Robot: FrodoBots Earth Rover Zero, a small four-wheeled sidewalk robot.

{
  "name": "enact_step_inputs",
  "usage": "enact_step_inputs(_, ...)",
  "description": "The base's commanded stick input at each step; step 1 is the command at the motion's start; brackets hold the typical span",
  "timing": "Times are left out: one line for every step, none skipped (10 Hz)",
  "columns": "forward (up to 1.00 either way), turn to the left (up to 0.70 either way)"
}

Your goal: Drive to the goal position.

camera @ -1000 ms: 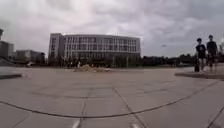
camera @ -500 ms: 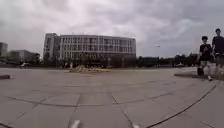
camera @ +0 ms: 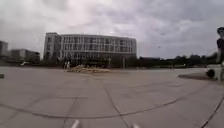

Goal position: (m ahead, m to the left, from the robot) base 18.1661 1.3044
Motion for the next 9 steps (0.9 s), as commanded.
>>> enact_step_inputs(0.85,0.0)
enact_step_inputs(0.85,0.0)
enact_step_inputs(0.85,0.0)
enact_step_inputs(0.85,0.0)
enact_step_inputs(0.85,0.0)
enact_step_inputs(0.85,0.0)
enact_step_inputs(0.85,0.0)
enact_step_inputs(0.85,0.0)
enact_step_inputs(0.85,-0.04)
